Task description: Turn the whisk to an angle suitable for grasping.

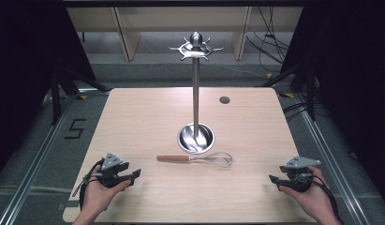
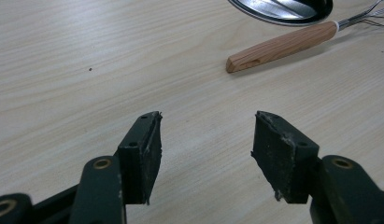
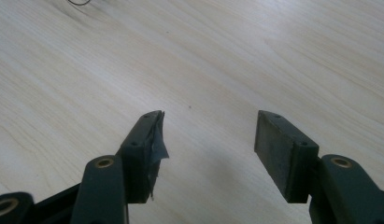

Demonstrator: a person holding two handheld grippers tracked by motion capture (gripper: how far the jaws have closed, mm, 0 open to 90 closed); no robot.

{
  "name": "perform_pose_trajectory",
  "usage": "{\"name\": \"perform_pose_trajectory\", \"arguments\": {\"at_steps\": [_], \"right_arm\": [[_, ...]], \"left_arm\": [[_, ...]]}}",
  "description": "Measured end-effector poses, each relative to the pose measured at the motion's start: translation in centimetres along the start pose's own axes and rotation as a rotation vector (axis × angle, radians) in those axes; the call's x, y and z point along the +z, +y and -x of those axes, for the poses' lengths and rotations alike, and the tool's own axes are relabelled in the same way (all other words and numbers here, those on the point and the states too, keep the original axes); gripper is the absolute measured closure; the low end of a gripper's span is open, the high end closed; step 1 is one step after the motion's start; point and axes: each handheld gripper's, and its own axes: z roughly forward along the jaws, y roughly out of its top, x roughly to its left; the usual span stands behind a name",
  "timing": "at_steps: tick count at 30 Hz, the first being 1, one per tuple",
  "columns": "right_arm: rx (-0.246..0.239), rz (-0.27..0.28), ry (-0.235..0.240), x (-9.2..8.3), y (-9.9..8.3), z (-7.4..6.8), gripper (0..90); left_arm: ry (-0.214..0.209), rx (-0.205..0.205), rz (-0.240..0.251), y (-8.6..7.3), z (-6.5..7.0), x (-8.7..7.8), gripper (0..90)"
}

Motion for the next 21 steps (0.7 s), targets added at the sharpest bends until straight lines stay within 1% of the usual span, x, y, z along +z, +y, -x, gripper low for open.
{"name": "perform_pose_trajectory", "arguments": {"at_steps": [1,2,5,6,7,8,9,11,12,13,14,15,16,17,18,19,20,21], "right_arm": [[0.0,0.0,0.0,0.0,0.0,0.0,43.1],[-0.016,0.005,-0.004,-0.1,0.1,0.1,43.1],[-0.007,0.003,-0.002,-0.1,0.1,0.0,43.1],[-0.005,0.001,-0.003,-0.1,0.1,0.0,43.5],[-0.016,0.0,-0.004,-0.1,0.1,0.0,44.9],[-0.016,0.001,0.003,-0.1,0.2,-0.1,46.5],[0.006,0.016,0.009,0.0,0.1,-0.4,48.0],[-0.032,0.003,0.017,0.0,0.3,-0.3,49.9],[-0.003,-0.013,0.023,-0.1,0.3,-0.6,51.2],[-0.007,-0.006,0.024,0.0,0.4,-0.6,52.0],[-0.023,0.001,0.024,0.0,0.4,-0.5,52.6],[-0.021,0.002,0.021,0.1,0.4,-0.6,53.5],[-0.024,-0.01,0.024,0.0,0.4,-0.6,55.0],[-0.024,-0.01,0.024,0.0,0.4,-0.6,55.0],[-0.019,-0.014,0.025,0.0,0.4,-0.6,55.8],[-0.023,-0.015,0.024,0.0,0.4,-0.6,56.3],[-0.017,-0.017,0.023,0.0,0.5,-0.6,56.6],[-0.017,-0.017,0.023,0.0,0.5,-0.6,56.6]], "left_arm": [[0.0,0.0,0.0,0.0,0.0,0.0,40.9],[-0.017,-0.006,0.006,-0.1,0.0,0.1,41.0],[-0.023,-0.002,0.003,-0.1,0.0,0.1,41.4],[-0.03,-0.043,0.035,-0.1,0.3,0.3,41.8],[-0.034,-0.045,0.037,-0.2,0.4,0.3,42.8],[-0.05,-0.042,0.028,-0.2,0.4,0.3,44.8],[-0.061,-0.034,0.031,-0.2,0.6,0.4,48.7],[-0.083,-0.023,0.021,-0.1,0.8,0.4,53.9],[-0.093,-0.02,0.022,0.0,1.0,0.4,56.4],[-0.102,-0.02,0.02,0.0,1.2,0.5,59.1],[-0.112,-0.012,0.014,0.1,1.4,0.5,61.6],[-0.109,-0.013,0.014,0.2,1.6,0.5,64.4],[-0.119,-0.003,0.008,0.4,1.8,0.5,69.0],[-0.119,-0.003,0.008,0.4,1.8,0.5,71.9],[-0.118,0.006,0.001,0.6,1.9,0.4,71.9],[-0.127,-0.008,-0.002,0.8,2.3,0.5,74.4],[-0.136,-0.008,-0.007,1.1,2.6,0.5,80.7],[-0.141,-0.003,-0.001,1.4,3.0,0.5,80.7]]}}
